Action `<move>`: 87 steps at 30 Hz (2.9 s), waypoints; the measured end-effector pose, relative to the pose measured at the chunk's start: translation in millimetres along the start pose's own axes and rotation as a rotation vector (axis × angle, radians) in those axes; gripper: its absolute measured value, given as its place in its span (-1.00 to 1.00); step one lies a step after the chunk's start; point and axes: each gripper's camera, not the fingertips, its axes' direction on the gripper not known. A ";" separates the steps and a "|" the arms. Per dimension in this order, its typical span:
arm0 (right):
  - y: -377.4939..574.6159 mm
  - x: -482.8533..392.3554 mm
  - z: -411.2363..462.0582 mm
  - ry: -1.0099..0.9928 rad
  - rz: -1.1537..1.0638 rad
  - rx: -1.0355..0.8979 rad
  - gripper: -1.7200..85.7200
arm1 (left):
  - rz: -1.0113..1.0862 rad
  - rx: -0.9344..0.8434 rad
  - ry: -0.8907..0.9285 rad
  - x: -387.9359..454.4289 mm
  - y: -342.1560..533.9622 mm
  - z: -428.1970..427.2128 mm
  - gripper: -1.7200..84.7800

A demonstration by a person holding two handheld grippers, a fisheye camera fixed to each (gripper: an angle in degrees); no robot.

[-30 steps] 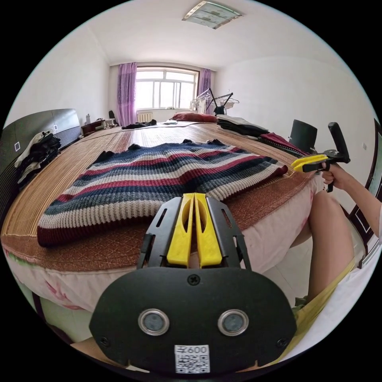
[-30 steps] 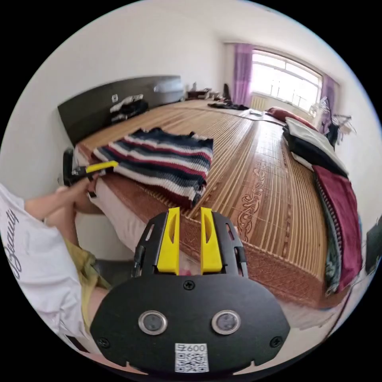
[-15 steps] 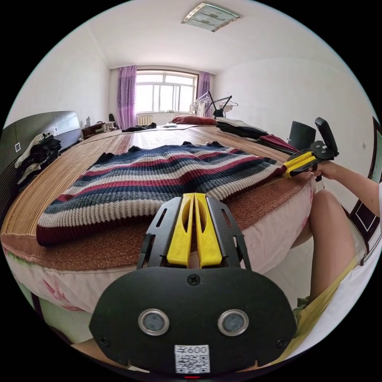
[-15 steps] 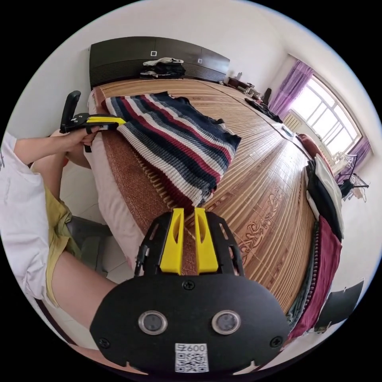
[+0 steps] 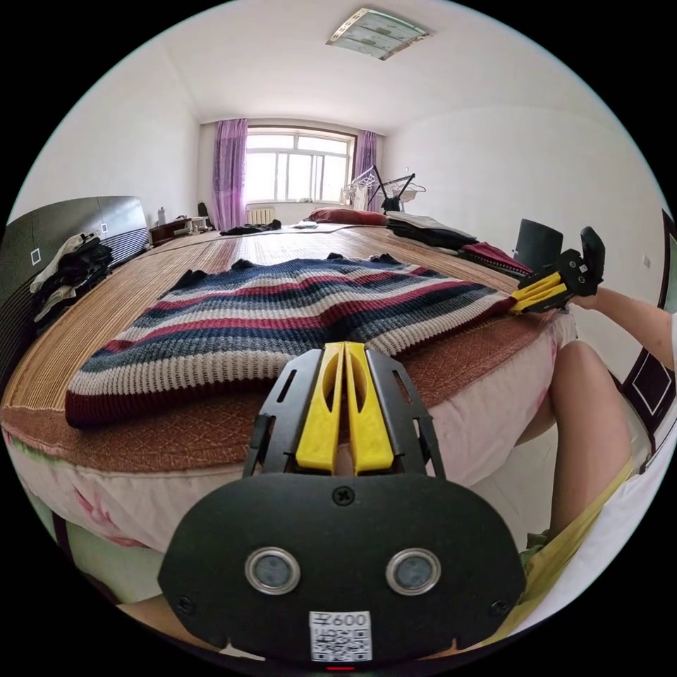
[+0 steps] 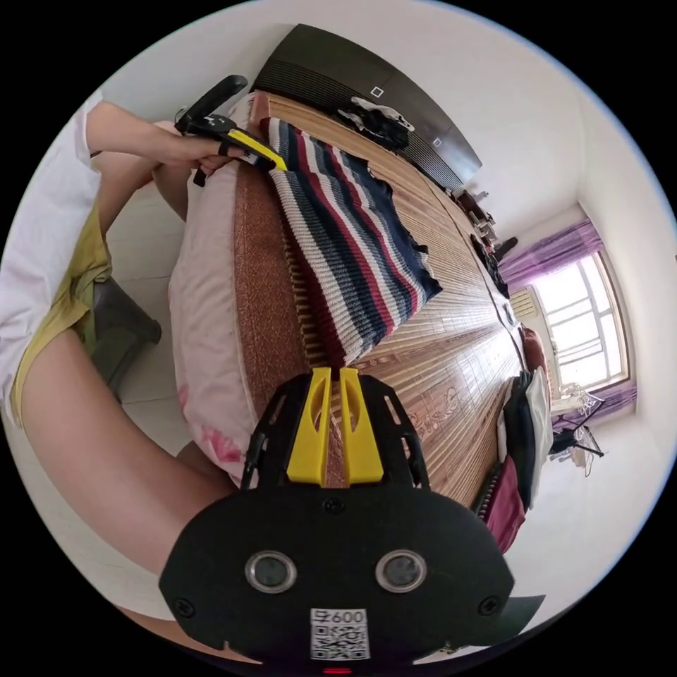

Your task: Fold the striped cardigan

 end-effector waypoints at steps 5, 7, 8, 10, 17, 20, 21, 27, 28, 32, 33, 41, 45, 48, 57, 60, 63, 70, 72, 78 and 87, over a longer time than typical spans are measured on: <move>21.6 15.5 2.7 0.024 0.220 -0.004 -0.98 | 0.008 0.007 -0.010 5.4 -1.0 -6.0 -0.96; 32.2 24.7 -2.8 0.025 0.381 0.017 -0.98 | -0.008 0.007 0.004 4.0 -2.1 -7.9 -0.96; 38.0 30.1 -11.4 -0.022 0.490 0.098 -0.98 | -0.032 0.008 0.023 1.3 -2.5 -9.2 -0.96; 44.5 32.5 -20.9 -0.139 0.655 0.285 -0.98 | -0.039 0.023 0.036 0.6 -1.6 -11.5 -0.96; 32.5 -3.1 46.1 -0.135 0.938 0.208 -0.98 | -0.048 0.027 0.027 6.7 -5.5 -15.5 -0.96; 22.0 -32.7 48.7 0.000 0.792 0.192 -0.98 | -0.003 0.012 0.028 10.5 -10.6 -15.9 -0.96; 17.5 -36.0 49.5 0.020 0.751 0.169 -0.98 | 0.011 0.012 0.018 13.5 -11.6 -16.1 -0.96; 14.8 -38.9 66.0 -0.017 0.723 0.143 -0.98 | -0.065 0.005 -0.174 43.7 -29.9 -31.3 -0.96; 20.9 -39.1 69.4 -0.037 0.761 0.169 -0.98 | -0.140 0.059 -0.202 52.8 -32.8 -37.3 -0.96; 29.8 -57.0 79.2 -0.009 0.797 0.241 -0.98 | -0.025 0.171 -0.044 103.2 -51.1 -36.7 -0.96; 29.4 -60.4 80.6 0.002 0.794 0.245 -0.98 | 0.076 0.184 0.014 124.5 -61.4 -28.5 -0.96; 32.3 -100.7 101.8 0.100 0.866 0.339 -0.98 | 0.423 -0.170 0.057 220.7 -133.7 70.4 -0.96; 29.7 -117.6 113.1 0.145 0.867 0.364 -0.98 | 0.258 -0.287 0.204 196.9 -129.3 122.5 -0.96; 18.5 -128.9 118.4 0.195 0.833 0.343 -0.98 | 0.268 -0.304 0.272 178.2 -128.8 133.2 -0.96; 10.4 -131.8 140.9 0.248 0.949 0.339 -0.98 | 0.347 -0.248 0.244 150.3 -104.6 156.5 -0.96; 3.1 -147.9 147.9 0.304 0.876 0.355 -0.98 | 0.352 -0.212 0.225 137.2 -91.6 162.8 -0.96; 8.9 -149.9 151.7 0.268 0.882 0.403 -0.98 | 0.302 -0.196 0.253 112.8 -81.0 171.4 -0.96; 0.5 -156.7 164.2 0.288 0.868 0.402 -0.98 | -0.183 -0.382 0.692 -43.5 -59.8 222.9 -0.96; -0.2 -156.7 166.6 0.283 0.872 0.406 -0.98 | -0.331 -0.475 0.773 -92.6 -42.9 236.6 -0.96; -5.2 -156.7 174.8 0.286 0.876 0.408 -0.98 | -0.413 -0.381 0.713 -247.3 2.0 199.6 -0.96; -13.6 -153.3 185.1 0.295 0.878 0.402 -0.98 | -0.542 -0.365 0.431 -456.6 108.1 120.8 -0.95</move>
